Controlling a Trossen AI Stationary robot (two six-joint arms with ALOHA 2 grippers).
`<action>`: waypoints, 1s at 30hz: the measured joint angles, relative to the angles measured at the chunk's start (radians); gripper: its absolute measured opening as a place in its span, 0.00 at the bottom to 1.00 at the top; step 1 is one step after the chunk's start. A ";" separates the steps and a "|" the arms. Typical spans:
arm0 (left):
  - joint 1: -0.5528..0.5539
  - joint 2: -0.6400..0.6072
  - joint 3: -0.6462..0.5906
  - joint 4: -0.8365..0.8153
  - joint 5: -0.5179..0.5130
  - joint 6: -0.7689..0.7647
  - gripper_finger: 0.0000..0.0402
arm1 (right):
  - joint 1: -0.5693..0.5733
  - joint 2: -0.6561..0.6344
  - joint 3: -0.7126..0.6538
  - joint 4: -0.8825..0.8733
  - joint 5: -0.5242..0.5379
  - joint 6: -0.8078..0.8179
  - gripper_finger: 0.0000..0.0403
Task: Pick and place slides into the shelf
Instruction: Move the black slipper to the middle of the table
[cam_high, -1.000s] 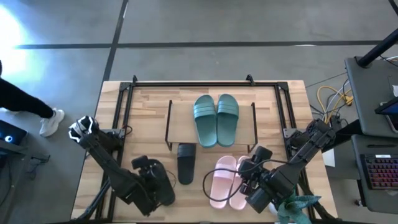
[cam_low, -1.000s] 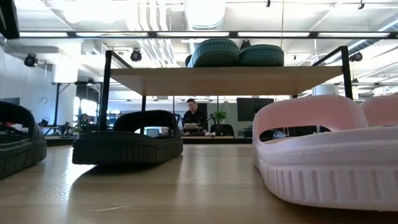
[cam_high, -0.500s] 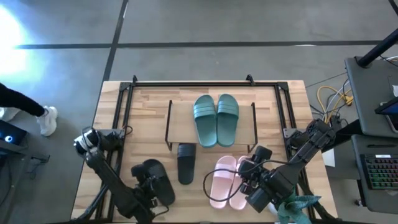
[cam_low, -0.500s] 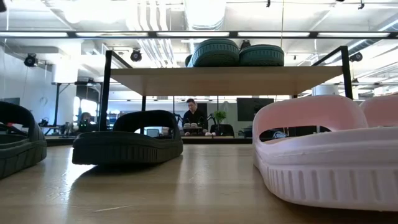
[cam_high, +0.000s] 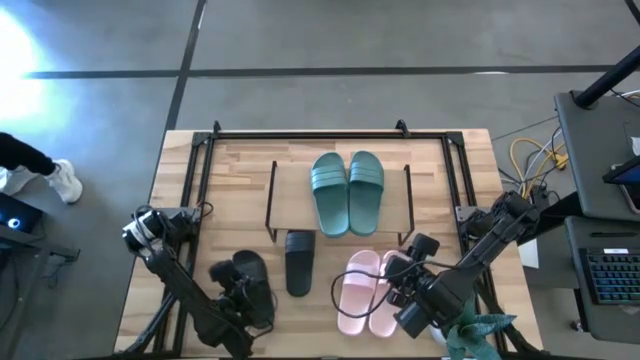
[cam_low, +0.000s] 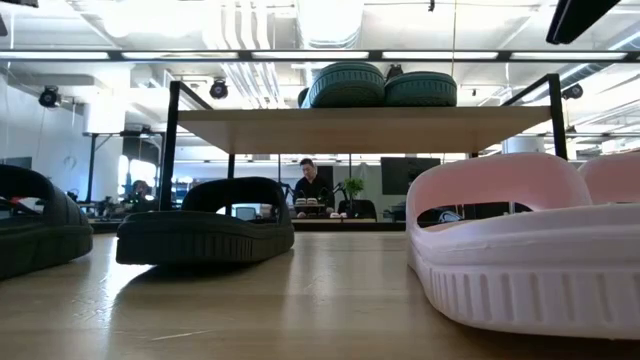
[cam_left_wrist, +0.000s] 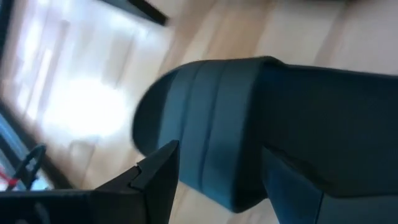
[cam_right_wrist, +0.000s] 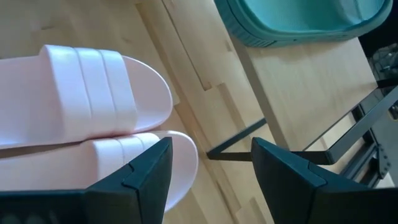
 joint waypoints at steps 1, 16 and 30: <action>0.002 0.000 -0.010 0.022 0.000 0.012 0.50 | 0.000 0.000 -0.003 0.001 0.000 0.000 0.52; 0.112 -0.026 -0.133 0.075 -0.012 0.136 0.37 | 0.000 0.000 -0.003 0.000 0.001 -0.008 0.52; 0.146 -0.101 0.044 0.056 -0.030 0.276 0.01 | 0.007 -0.001 -0.005 0.007 0.001 0.028 0.52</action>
